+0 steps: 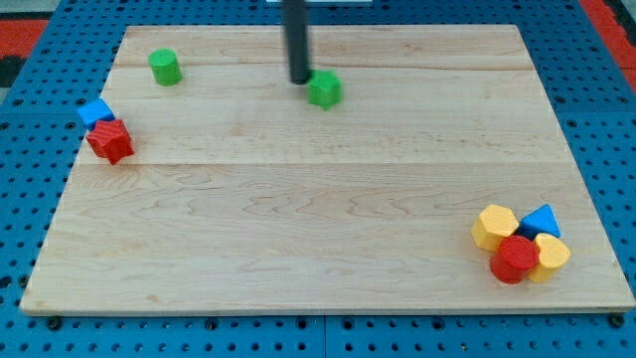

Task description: Slide the green star parallel to the hexagon

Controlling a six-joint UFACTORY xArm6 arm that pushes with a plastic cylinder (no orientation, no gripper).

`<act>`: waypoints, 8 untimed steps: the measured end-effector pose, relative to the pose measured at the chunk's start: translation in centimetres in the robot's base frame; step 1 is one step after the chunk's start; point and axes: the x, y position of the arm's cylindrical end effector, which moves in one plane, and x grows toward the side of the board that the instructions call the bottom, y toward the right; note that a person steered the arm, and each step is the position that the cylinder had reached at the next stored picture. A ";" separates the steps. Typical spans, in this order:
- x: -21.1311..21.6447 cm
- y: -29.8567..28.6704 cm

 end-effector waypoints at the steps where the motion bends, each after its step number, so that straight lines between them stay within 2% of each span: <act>1: 0.4 3.2; 2: -1.4 0.0; 3: -0.6 -3.6; 4: 2.5 -0.7; 6: 3.7 11.5; 8: 4.2 5.5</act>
